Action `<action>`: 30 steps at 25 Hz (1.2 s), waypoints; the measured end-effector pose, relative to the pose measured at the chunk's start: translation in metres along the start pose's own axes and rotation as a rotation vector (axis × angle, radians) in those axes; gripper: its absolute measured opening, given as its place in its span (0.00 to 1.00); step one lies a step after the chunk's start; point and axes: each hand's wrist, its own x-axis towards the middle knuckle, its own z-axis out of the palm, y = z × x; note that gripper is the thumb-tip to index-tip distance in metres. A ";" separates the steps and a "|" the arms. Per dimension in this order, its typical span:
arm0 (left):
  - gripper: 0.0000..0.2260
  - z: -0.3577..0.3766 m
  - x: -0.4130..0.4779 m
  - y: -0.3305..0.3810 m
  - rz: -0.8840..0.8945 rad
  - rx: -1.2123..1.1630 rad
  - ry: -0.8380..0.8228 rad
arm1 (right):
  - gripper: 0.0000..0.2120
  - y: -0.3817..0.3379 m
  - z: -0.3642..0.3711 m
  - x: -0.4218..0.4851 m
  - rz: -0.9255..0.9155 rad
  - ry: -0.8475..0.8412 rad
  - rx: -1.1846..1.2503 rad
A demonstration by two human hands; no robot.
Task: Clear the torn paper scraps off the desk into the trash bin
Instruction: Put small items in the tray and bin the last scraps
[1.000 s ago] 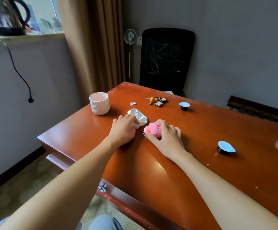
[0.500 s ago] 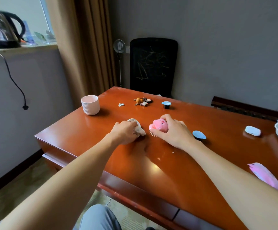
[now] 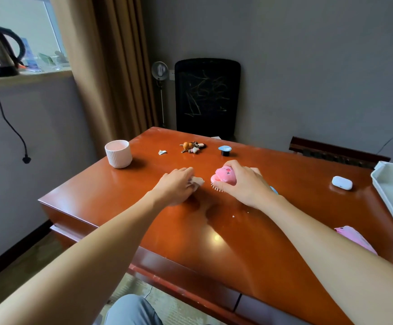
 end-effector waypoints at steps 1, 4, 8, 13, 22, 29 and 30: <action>0.07 -0.004 0.006 0.007 0.025 0.012 0.022 | 0.31 0.005 -0.009 -0.001 0.002 0.027 -0.001; 0.07 -0.014 0.025 0.031 0.081 0.027 0.061 | 0.31 0.025 -0.035 -0.006 0.031 0.075 -0.028; 0.05 -0.020 0.047 0.071 0.157 0.013 0.091 | 0.30 0.061 -0.067 -0.017 0.086 0.101 -0.069; 0.06 -0.008 0.077 0.129 0.223 -0.003 0.104 | 0.30 0.109 -0.098 -0.034 0.148 0.161 -0.112; 0.05 0.035 0.133 0.245 0.473 0.029 0.092 | 0.29 0.221 -0.145 -0.071 0.298 0.212 -0.128; 0.08 0.082 0.175 0.339 0.577 -0.037 0.067 | 0.25 0.304 -0.172 -0.094 0.400 0.239 -0.100; 0.08 0.087 0.180 0.352 0.592 -0.045 0.061 | 0.26 0.317 -0.173 -0.097 0.425 0.238 -0.093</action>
